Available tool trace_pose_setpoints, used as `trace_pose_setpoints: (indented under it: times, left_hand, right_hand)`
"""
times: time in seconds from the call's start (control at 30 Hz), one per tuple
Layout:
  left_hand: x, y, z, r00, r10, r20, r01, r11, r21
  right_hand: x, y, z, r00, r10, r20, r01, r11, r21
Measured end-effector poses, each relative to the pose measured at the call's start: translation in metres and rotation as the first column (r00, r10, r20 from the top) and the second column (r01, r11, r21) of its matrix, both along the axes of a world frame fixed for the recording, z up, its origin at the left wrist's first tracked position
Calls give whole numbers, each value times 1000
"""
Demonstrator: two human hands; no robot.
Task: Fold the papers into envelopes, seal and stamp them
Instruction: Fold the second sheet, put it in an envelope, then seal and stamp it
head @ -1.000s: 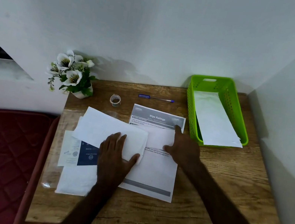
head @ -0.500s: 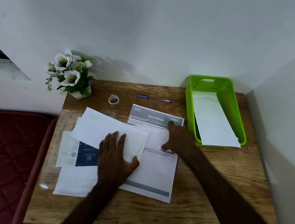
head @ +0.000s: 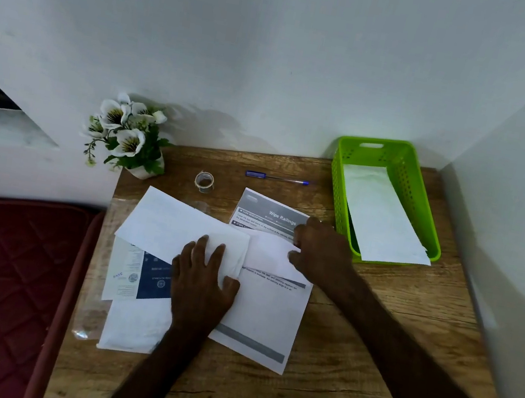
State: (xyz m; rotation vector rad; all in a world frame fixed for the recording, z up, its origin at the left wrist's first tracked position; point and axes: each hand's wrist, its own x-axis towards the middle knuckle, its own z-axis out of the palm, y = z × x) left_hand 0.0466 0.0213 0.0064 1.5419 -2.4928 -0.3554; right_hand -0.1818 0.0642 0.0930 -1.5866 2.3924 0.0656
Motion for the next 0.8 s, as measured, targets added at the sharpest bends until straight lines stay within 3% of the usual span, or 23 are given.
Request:
trace_pose_setpoints:
  times: [0.07, 0.13, 0.2, 0.27, 0.3, 0.4, 0.5, 0.63, 0.8]
  left_hand:
    - [0, 0, -2, 1000, 1, 0, -1, 1000, -14]
    - [0, 1, -3, 1000, 9, 0, -9, 1000, -28]
    - [0, 1, -4, 1000, 18, -5, -18, 999, -36]
    - [-1, 1, -5, 1000, 26, -5, -27, 999, -38]
    - [-1, 1, -5, 1000, 29, -4, -29, 999, -38]
    - [-2, 2, -7, 1000, 26, -3, -26, 998, -49]
    - [-3, 3, -9, 1000, 16, 0, -16, 997, -74]
    - [-6, 3, -10, 1000, 10, -18, -12, 997, -81]
    - [-11, 5, -7, 1000, -26, -10, 25, 993, -114]
  right_hand:
    - [5, 9, 0, 971, -137, 195, 168, 973, -156]
    - [12, 18, -6, 824, -283, 490, 433, 874, -223]
    - [20, 26, -12, 500, -327, 802, 668, 735, -117]
    - [29, 34, -20, 128, -322, 938, 774, 623, 109]
    - [34, 39, -26, 54, -314, 948, 798, 585, 148]
    - [50, 49, -49, 56, -293, 955, 871, 482, 97]
    - [62, 52, -63, 182, -300, 936, 902, 431, -37]
    - [62, 45, -68, 339, -356, 871, 882, 443, -163]
    - [47, 32, -80, 550, -380, 744, 787, 535, -308]
